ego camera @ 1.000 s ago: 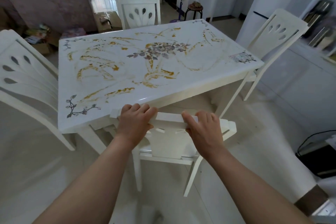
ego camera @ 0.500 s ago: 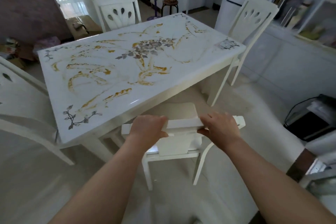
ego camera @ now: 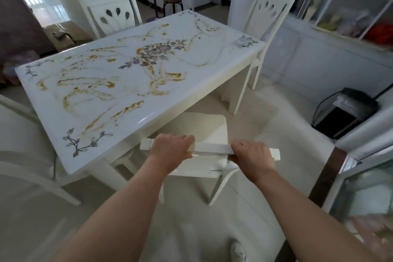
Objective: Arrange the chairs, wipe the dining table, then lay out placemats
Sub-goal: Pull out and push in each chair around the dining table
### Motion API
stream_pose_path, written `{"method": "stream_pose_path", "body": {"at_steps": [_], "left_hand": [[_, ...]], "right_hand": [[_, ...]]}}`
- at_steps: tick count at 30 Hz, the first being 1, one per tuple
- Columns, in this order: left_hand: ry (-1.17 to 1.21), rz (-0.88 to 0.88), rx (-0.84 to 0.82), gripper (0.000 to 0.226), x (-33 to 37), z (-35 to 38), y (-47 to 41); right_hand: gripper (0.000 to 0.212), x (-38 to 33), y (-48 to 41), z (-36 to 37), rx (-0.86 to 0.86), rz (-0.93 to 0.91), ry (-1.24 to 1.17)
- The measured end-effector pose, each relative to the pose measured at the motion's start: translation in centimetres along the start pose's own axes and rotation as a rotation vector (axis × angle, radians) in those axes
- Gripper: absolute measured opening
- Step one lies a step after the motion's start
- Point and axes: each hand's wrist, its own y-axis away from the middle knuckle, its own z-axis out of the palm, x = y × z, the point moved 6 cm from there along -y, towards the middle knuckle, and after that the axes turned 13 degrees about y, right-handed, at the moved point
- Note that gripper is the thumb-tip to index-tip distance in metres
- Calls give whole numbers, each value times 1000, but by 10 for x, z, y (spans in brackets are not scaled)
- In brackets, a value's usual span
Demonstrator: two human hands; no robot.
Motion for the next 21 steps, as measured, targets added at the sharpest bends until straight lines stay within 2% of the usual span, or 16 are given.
{"method": "stream_pose_path", "body": {"at_steps": [2, 5, 9, 12, 16, 21], "left_hand": [[-14, 48, 77, 39, -7, -5, 0], [-22, 35, 104, 50, -23, -2, -1], [3, -23, 113, 45, -40, 3, 6], [22, -66, 116, 47, -47, 7, 11], [19, -71, 147, 51, -45, 7, 6], [15, -66, 151, 50, -47, 5, 2]], "right_hand": [[40, -7, -5, -6, 6, -20, -6], [25, -11, -17, -14, 24, -42, -48], [47, -20, -35, -21, 37, -65, -1], [45, -26, -42, -18, 54, -83, -4], [30, -22, -44, -14, 49, -89, -14], [45, -21, -48, -17, 93, -84, -16]]}}
